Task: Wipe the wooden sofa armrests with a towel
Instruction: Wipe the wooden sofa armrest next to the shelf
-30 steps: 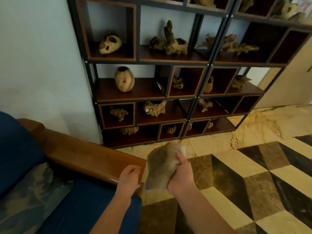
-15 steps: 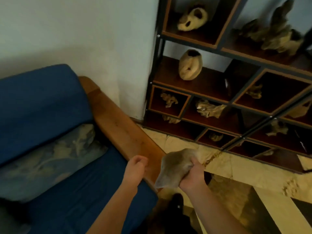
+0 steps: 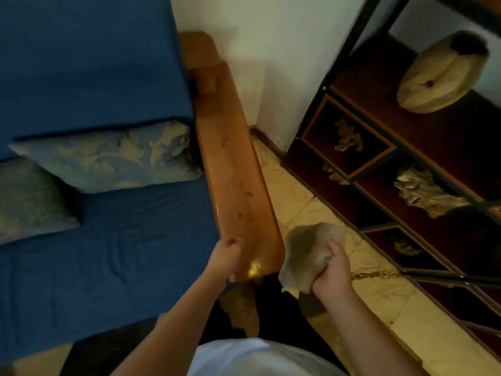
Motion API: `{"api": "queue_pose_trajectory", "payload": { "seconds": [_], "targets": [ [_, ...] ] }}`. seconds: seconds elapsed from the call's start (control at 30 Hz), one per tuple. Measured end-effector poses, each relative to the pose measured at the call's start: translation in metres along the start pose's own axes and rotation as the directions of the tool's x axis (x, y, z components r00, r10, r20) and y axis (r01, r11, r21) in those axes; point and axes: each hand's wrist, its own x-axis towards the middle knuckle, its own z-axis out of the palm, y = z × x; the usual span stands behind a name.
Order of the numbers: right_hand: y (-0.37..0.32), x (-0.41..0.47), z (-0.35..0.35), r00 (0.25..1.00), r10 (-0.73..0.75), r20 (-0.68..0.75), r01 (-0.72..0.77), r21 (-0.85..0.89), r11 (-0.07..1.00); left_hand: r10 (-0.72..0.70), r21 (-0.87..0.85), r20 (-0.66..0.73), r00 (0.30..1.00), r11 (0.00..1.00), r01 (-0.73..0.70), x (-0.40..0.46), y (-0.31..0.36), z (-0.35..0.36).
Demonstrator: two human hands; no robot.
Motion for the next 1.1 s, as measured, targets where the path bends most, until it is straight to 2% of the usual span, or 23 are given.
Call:
{"api": "queue_pose_trajectory", "payload": {
  "seconds": [0.17,0.23,0.33,0.37,0.47,0.6,0.67,0.77,0.87,1.0,1.1],
  "targets": [
    [-0.012,0.046,0.006,0.992,-0.049,-0.113,0.007,-0.348,0.938,-0.045,-0.001,-0.079,0.996,0.999,0.045,0.022,-0.013,0.029],
    [0.011,0.065,0.014,0.994,-0.069,-0.080,0.025,-0.456,0.890,-0.046,-0.011,-0.146,0.988,0.999,0.045,0.042,-0.027,0.031],
    [0.058,0.085,0.025,0.999,-0.010,0.046,0.031,-0.486,0.874,-0.065,-0.095,-0.287,0.956,0.995,0.039,0.077,-0.045,0.026],
    [0.075,0.089,0.025,0.996,-0.032,0.087,0.070,-0.484,0.872,-0.079,-0.119,-0.307,0.948,0.992,0.044,0.088,-0.052,0.023],
    [0.108,0.086,0.028,0.947,-0.204,0.250,0.300,-0.453,0.839,-0.074,-0.175,-0.297,0.952,0.984,0.022,0.109,-0.061,0.010],
    [0.134,0.091,0.037,0.919,-0.263,0.295,0.380,-0.482,0.789,-0.017,-0.176,-0.298,0.954,0.984,-0.037,0.134,-0.054,-0.009],
    [0.152,0.096,0.046,0.864,-0.394,0.313,0.503,-0.515,0.694,0.026,-0.152,-0.321,0.947,0.985,-0.079,0.148,-0.049,-0.016],
    [0.181,0.102,0.065,0.767,-0.583,0.268,0.600,-0.621,0.504,0.090,-0.108,-0.367,0.926,0.984,-0.138,0.162,-0.042,-0.023],
    [0.201,0.109,0.092,0.699,-0.690,0.188,0.594,-0.690,0.414,0.160,-0.106,-0.360,0.919,0.972,-0.211,0.174,-0.030,-0.026],
    [0.213,0.117,0.137,0.670,-0.731,0.126,0.593,-0.684,0.425,0.240,-0.036,-0.368,0.898,0.962,-0.272,0.199,-0.006,-0.039],
    [0.214,0.124,0.167,0.688,-0.725,0.037,0.562,-0.660,0.499,0.317,0.169,-0.374,0.872,0.947,-0.271,0.223,0.015,-0.054]
  ]
}}
